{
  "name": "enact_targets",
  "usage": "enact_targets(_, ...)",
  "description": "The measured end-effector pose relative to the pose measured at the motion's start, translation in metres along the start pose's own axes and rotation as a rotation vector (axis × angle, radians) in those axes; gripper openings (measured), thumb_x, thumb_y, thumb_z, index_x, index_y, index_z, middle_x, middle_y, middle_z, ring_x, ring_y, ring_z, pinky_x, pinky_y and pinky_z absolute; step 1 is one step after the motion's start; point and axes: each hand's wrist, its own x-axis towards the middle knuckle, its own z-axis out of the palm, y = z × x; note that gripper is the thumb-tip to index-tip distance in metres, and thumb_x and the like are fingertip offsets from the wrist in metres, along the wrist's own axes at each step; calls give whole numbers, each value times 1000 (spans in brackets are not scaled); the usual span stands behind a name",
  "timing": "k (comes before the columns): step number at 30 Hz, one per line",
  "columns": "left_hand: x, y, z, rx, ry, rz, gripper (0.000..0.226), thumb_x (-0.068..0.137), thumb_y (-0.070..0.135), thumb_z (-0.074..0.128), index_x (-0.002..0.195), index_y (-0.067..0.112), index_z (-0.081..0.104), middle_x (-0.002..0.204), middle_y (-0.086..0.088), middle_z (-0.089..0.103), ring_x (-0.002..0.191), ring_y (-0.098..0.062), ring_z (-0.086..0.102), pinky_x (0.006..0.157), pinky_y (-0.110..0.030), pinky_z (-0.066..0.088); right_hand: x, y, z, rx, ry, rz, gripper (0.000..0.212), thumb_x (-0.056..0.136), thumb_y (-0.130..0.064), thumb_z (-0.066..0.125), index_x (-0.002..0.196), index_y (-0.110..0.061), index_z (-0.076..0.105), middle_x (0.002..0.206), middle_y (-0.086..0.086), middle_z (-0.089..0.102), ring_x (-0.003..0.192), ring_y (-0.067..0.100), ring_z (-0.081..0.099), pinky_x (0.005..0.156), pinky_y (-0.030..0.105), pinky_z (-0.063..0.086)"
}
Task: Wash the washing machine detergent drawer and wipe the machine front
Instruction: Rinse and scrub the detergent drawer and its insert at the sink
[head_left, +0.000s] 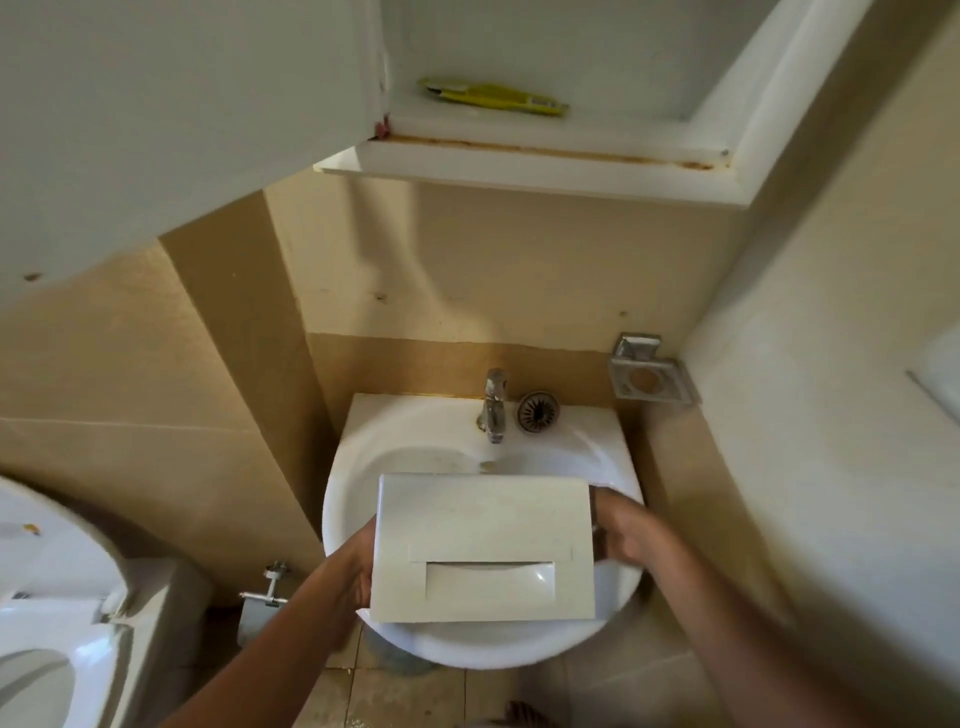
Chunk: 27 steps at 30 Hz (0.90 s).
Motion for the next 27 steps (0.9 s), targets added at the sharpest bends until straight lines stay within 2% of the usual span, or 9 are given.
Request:
enact_targets(2, 0, -2, 0, 98, 212, -103, 29, 81, 24, 82, 74, -4, 73, 67, -19, 71, 54, -28, 70, 51, -35, 60, -18, 30, 9, 133, -84, 73, 30, 90, -34, 64, 104, -8, 71, 101, 16, 71, 87, 33, 67, 83, 44, 59)
enact_targets(4, -1, -3, 9, 105, 384, -77, 41, 101, 26, 53, 75, -1, 72, 63, -16, 69, 49, -26, 67, 46, -34, 58, -35, 35, 15, 297, -166, 47, 31, 89, -32, 64, 100, -6, 75, 97, 15, 75, 85, 30, 71, 85, 42, 57)
enact_targets(8, -3, 16, 47, 157, 350, 78, 69, 106, 8, 34, 51, 11, 75, 54, -8, 68, 43, -18, 65, 42, -26, 55, -86, -5, 8, 478, -220, -202, 36, 86, -43, 64, 79, -10, 78, 81, 13, 74, 74, 29, 70, 72, 37, 58)
enact_targets(10, -13, 39, 71, 245, 281, 221, 68, 105, 16, 40, 45, 16, 72, 49, -2, 65, 42, -15, 64, 42, -24, 53, -129, -31, 0, 460, -219, -410, 35, 57, -44, 88, 73, -15, 78, 70, 10, 73, 62, 23, 70, 58, 30, 58)
enact_targets(15, -23, 44, 107, 498, 372, 601, 27, 100, 25, 51, 122, 22, 66, 108, -1, 75, 94, -16, 72, 75, -26, 55, -154, -44, -1, 456, -65, -908, 42, 92, 1, 48, 125, -24, 59, 101, -6, 77, 88, 12, 73, 68, 22, 57)
enact_targets(17, -15, 14, 82, 510, 424, 535, 26, 101, 18, 49, 121, 17, 66, 113, -2, 73, 100, -23, 71, 76, -26, 55, -118, -10, 5, 503, -68, -725, 34, 91, -1, 48, 120, -16, 61, 94, 3, 77, 82, 18, 73, 66, 27, 58)
enact_targets(20, -16, -39, 35, 368, 590, -2, 14, 100, 9, 53, 91, 6, 63, 96, -15, 65, 73, -27, 67, 69, -37, 53, -81, 53, 23, 433, -165, -82, 17, 89, -21, 56, 86, -7, 65, 63, 11, 69, 55, 26, 67, 54, 29, 56)
enact_targets(22, -24, -60, 21, 339, 603, -150, 13, 94, 11, 59, 86, 0, 62, 82, -18, 64, 67, -28, 63, 67, -39, 53, -75, 80, 26, 371, -184, -2, 23, 86, -24, 62, 74, -6, 68, 62, 12, 67, 54, 27, 66, 56, 31, 56)
enact_targets(27, -31, -44, 53, 261, 632, -18, 16, 93, 17, 60, 87, 3, 64, 74, -13, 68, 67, -27, 64, 60, -36, 57, -95, 51, 5, 395, -211, -118, 44, 92, -24, 55, 54, -10, 73, 58, 10, 68, 50, 24, 65, 55, 31, 55)
